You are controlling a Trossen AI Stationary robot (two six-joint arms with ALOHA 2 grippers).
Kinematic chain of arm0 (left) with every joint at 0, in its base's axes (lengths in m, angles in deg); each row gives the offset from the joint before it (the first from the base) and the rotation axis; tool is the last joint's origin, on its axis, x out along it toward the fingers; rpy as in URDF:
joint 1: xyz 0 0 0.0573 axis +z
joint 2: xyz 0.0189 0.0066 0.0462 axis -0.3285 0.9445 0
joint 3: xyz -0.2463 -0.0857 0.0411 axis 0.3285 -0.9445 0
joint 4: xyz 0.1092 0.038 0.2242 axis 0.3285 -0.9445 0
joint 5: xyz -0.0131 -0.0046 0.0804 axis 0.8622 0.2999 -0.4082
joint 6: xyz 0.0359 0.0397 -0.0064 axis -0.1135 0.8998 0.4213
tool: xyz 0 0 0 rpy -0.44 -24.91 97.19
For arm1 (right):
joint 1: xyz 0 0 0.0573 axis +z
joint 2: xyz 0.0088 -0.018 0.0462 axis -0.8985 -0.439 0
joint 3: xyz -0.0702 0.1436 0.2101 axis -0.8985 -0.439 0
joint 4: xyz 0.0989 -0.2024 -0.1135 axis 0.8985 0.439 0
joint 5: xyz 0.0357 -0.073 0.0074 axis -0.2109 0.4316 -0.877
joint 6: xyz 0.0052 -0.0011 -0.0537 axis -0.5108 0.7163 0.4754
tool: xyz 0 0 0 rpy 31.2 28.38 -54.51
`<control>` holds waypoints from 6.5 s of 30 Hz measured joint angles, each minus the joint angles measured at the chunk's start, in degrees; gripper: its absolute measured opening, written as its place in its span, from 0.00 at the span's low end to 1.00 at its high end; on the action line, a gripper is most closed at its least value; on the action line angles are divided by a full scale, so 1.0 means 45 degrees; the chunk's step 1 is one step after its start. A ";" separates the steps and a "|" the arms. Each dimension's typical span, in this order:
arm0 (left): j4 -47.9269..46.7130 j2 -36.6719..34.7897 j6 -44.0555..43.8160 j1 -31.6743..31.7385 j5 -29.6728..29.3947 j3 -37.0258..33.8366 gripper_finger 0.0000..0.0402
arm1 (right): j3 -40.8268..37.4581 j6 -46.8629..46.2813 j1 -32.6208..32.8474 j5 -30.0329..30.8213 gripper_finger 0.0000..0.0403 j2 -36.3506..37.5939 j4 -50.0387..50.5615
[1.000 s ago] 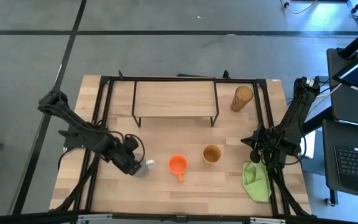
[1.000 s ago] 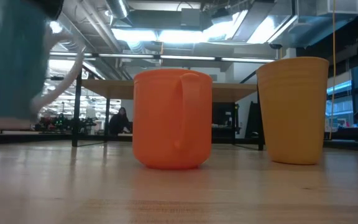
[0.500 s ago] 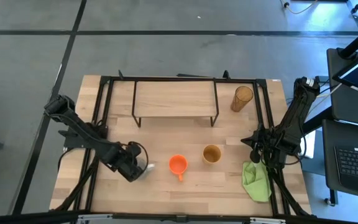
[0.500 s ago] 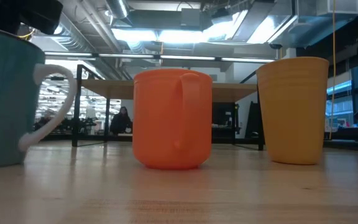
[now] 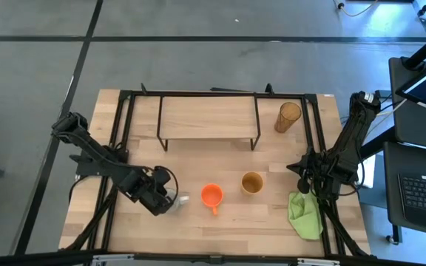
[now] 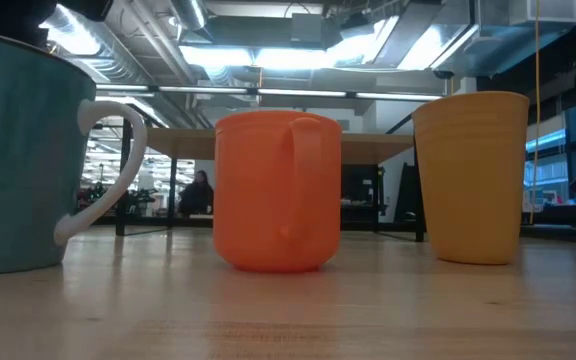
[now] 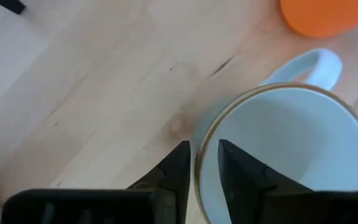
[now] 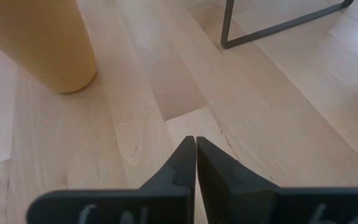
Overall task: Stack small to large cups/mugs on shelf
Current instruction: Put the blue mug on the shelf
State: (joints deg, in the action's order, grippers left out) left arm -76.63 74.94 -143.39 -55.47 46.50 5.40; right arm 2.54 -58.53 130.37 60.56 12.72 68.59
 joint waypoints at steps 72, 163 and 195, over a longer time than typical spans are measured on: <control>-0.0424 -0.0186 0.0382 0.0010 0.0087 -0.0024 0.19 | 0.0000 0.0002 -0.0005 0.0000 0.04 0.0000 0.0000; -0.2112 -0.1940 0.6525 0.4199 0.0770 0.4501 0.05 | 0.0005 0.0001 -0.0004 0.0004 0.04 0.0005 0.0005; -0.5951 0.3301 1.4819 1.3249 0.2087 1.1948 0.05 | 0.0003 -0.0003 0.0000 0.0002 0.04 0.0000 0.0003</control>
State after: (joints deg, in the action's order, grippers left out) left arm -103.42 89.80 -76.70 4.15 55.89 59.17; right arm 2.56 -58.54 130.37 60.56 12.72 68.61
